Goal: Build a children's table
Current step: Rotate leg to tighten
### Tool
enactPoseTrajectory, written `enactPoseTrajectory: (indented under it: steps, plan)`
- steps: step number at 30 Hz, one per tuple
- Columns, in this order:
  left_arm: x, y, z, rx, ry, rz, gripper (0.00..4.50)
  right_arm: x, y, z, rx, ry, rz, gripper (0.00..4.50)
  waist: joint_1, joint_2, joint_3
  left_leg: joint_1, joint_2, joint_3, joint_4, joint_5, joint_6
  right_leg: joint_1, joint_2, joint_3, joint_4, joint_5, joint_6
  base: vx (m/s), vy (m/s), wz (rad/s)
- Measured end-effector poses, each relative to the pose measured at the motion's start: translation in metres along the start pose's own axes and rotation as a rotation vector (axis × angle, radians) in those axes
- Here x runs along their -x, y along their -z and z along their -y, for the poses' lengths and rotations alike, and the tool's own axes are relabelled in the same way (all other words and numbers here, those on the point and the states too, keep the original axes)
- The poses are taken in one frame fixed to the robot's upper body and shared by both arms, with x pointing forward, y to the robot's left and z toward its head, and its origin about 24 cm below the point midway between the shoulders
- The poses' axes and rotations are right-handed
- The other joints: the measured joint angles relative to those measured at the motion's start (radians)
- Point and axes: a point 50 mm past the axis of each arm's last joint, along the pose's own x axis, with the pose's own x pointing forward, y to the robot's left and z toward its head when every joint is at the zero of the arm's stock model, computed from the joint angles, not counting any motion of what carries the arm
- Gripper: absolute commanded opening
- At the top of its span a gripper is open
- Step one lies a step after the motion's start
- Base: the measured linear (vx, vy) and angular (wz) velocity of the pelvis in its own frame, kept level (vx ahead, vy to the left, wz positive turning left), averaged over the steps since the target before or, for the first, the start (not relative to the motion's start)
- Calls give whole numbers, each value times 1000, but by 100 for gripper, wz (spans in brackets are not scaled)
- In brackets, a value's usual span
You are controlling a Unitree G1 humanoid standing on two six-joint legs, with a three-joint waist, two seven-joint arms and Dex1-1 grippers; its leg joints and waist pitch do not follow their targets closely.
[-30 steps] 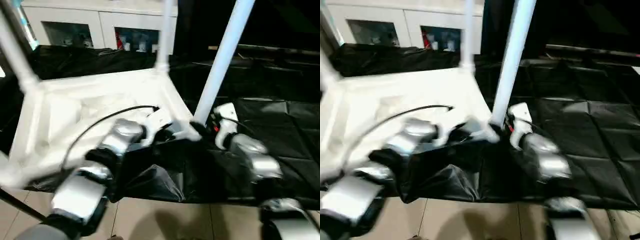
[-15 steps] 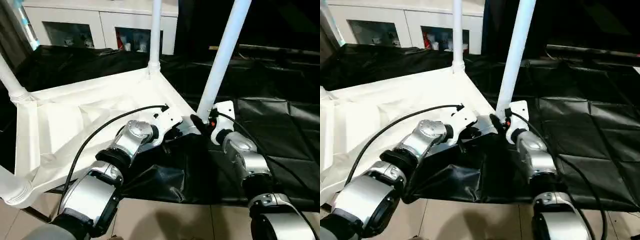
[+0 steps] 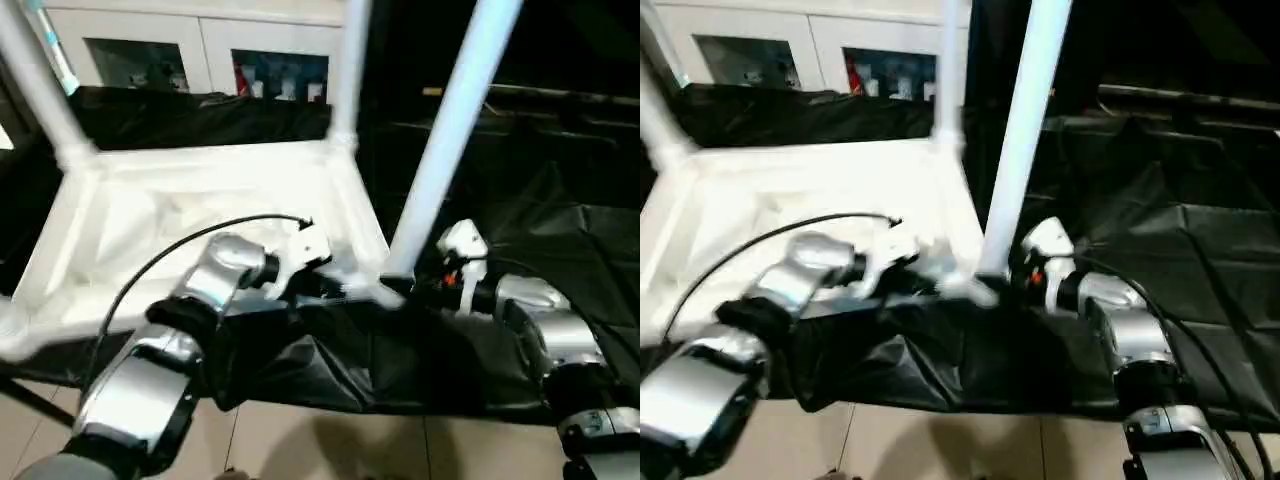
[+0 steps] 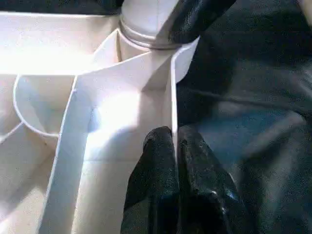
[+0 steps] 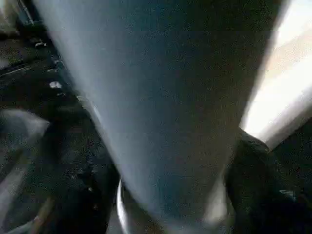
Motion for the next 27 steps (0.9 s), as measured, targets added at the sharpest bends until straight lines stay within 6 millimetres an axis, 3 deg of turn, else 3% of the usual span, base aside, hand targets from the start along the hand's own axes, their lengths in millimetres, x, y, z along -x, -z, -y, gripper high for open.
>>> enactPoseTrajectory:
  steps: [7,14,17,22,27]
  plan:
    - [7,3,2,-5,31,-3,0,1,3,-6,-16,-57,-13,259,10,-1,1,-1,0,0,1,0,0,0,0,0,0,0,0,0,0,0]
    - [-1,0,0,1,-26,11,0,-2,4,-5,-43,-6,-11,254,18,-1,1,1,0,0,2,0,0,0,-1,1,2,1,0,0,0,0]
    - [-5,0,-4,31,-109,23,0,-8,4,1,-64,116,10,254,17,-1,1,2,0,0,1,0,0,1,-1,1,3,1,-1,0,0,0]
    - [-32,-14,-15,119,-333,29,0,-31,0,20,-184,527,69,254,-10,-2,1,6,-3,0,1,0,-1,3,-1,6,1,0,4,0,0,0]
    - [-57,-28,-15,145,-450,32,0,-46,-5,28,-290,794,103,253,-13,-1,0,6,-4,1,1,0,-1,3,-1,8,0,0,4,0,0,0]
